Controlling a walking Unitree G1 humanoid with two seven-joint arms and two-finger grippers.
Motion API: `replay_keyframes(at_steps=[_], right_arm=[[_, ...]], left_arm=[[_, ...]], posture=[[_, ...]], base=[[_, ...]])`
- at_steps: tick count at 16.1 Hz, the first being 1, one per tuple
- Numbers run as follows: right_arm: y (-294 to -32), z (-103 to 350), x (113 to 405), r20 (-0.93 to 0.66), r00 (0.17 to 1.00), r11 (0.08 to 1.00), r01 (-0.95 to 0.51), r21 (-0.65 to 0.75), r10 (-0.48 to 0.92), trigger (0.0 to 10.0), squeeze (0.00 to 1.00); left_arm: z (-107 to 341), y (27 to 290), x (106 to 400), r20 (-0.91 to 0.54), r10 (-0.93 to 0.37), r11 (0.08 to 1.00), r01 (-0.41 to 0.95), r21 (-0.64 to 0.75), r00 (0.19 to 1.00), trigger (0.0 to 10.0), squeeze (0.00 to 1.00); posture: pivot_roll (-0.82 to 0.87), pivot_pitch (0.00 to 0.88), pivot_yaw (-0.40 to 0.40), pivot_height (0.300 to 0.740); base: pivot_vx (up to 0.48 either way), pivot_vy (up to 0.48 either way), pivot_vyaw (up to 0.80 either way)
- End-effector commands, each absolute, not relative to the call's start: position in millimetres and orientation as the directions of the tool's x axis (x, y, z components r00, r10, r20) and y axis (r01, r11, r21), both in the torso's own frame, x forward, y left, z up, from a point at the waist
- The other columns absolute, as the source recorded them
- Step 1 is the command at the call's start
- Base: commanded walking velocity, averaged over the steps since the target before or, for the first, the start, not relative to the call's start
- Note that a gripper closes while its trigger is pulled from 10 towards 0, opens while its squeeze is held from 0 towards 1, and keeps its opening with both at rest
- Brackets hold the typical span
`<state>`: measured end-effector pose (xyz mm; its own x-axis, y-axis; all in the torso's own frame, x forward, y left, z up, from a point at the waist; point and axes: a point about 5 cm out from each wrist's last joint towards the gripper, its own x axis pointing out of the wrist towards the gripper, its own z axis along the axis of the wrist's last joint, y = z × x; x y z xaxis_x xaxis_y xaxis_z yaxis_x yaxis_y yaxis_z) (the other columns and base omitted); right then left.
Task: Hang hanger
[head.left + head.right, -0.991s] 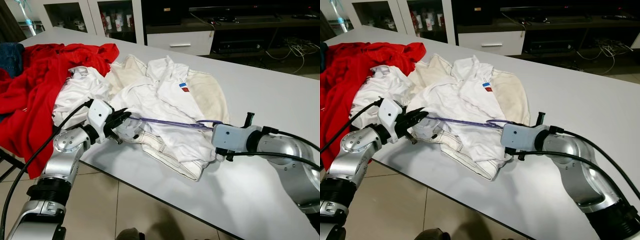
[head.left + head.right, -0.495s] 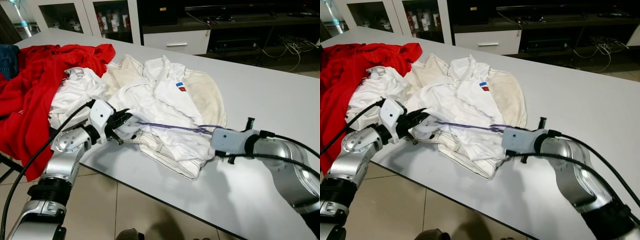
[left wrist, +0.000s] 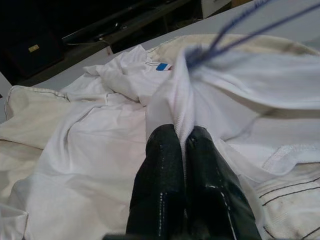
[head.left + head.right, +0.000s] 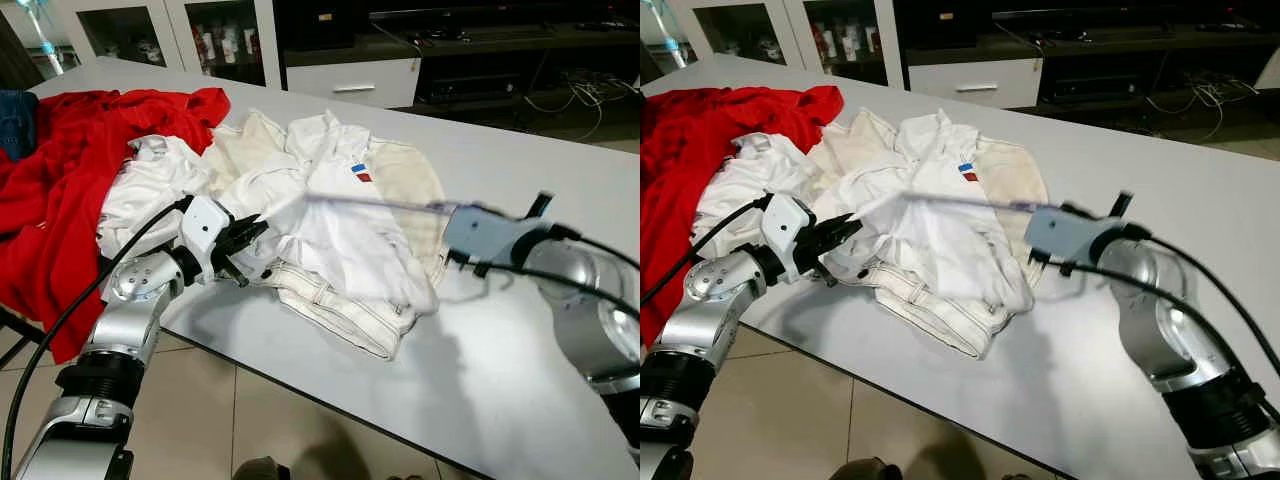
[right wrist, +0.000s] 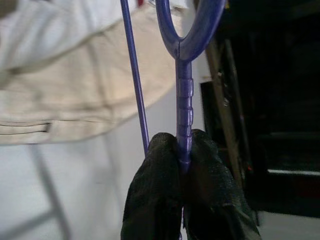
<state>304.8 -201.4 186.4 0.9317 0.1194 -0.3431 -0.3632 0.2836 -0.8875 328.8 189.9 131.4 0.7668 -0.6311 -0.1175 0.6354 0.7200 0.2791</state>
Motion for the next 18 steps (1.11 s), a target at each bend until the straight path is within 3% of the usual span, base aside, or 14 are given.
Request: replay_keyframes(at_steps=[1,5,6,7,15,18], right_arm=[[-207.9,193.8,308.1,-0.302,0.950,0.294,-0.311,-0.904,0.079,10.0,0.00],[-208.7,201.6,305.5,-0.282,0.954,0.343,-0.300,-0.890,0.103,10.0,0.00],[-202.9,201.0,292.6,-0.360,0.910,0.384,-0.414,-0.826,0.206,10.0,0.00],[-202.1,201.0,289.3,-0.377,0.898,0.385,-0.438,-0.812,0.226,10.0,0.00],[-197.6,198.1,246.1,-0.536,0.732,0.288,-0.668,-0.687,0.420,10.0,0.00],[-196.0,190.8,245.0,-0.569,0.715,0.250,-0.686,-0.683,0.407,10.0,0.00]], left_arm=[[138.0,188.9,330.2,-0.108,-0.641,0.704,0.638,0.312,0.760,10.0,0.00],[137.7,188.1,330.2,-0.108,-0.645,0.701,0.641,0.313,0.757,10.0,0.00],[137.8,187.9,330.2,-0.109,-0.646,0.699,0.643,0.314,0.755,10.0,0.00],[137.9,187.9,330.0,-0.109,-0.647,0.698,0.643,0.314,0.755,10.0,0.00],[138.3,186.6,331.8,-0.116,-0.656,0.687,0.654,0.317,0.746,10.0,0.00],[139.1,186.2,332.6,-0.114,-0.656,0.687,0.653,0.319,0.746,10.0,0.00]], posture=[[0.13,0.017,0.078,0.740],[0.13,0.018,0.080,0.740],[0.13,0.021,0.081,0.740],[0.13,0.022,0.083,0.740],[0.11,0.024,0.096,0.740],[0.11,0.021,0.093,0.740]], base=[[0.000,0.000,0.00],[0.000,0.000,0.00],[0.000,0.000,0.00],[0.000,0.000,0.00],[0.000,0.000,0.00],[0.000,0.000,0.00]])
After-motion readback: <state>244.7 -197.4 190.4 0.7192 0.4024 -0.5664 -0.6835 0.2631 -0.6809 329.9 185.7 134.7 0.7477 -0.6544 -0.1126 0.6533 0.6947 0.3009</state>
